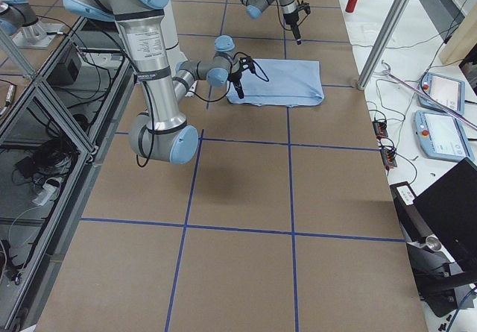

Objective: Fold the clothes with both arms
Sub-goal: 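Press the right gripper along the folded edge, smoothing it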

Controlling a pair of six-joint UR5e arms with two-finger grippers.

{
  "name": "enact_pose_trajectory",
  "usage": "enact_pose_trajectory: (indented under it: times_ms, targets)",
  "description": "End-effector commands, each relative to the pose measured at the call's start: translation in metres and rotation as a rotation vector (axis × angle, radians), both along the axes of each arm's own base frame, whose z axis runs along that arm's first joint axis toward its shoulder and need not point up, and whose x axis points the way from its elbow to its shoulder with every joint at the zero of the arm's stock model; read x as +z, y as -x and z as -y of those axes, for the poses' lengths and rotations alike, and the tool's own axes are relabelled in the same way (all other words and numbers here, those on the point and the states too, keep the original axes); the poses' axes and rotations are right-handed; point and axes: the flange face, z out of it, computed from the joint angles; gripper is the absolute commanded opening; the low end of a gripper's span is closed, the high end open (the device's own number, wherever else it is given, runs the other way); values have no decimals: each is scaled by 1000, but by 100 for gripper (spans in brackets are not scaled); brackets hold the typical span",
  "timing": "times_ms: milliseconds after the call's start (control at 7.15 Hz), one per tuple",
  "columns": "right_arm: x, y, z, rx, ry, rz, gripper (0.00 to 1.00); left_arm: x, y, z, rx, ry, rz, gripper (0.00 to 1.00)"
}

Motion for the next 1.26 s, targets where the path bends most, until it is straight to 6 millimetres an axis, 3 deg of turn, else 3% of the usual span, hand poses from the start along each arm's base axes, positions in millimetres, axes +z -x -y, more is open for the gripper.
enact_pose_trajectory:
  times_ms: [0, 280, 419, 699, 1119]
  targets:
    - [-16, 27, 9, -3, -4, 5, 64, 1, -1, -1, 2, 1, 1, 100]
    - [-13, 33, 12, -12, -13, -8, 31, 2, -1, 0, 2, 2, 2, 100]
    - [-12, 35, 13, -12, -13, -8, 24, 4, -1, -1, 2, 1, 1, 100]
    - [-9, 39, 7, -26, -6, -15, 20, 7, -1, 0, 2, 4, 6, 100]
    - [-4, 44, -3, -42, -2, -23, 24, 6, -1, 0, 2, 3, 5, 100]
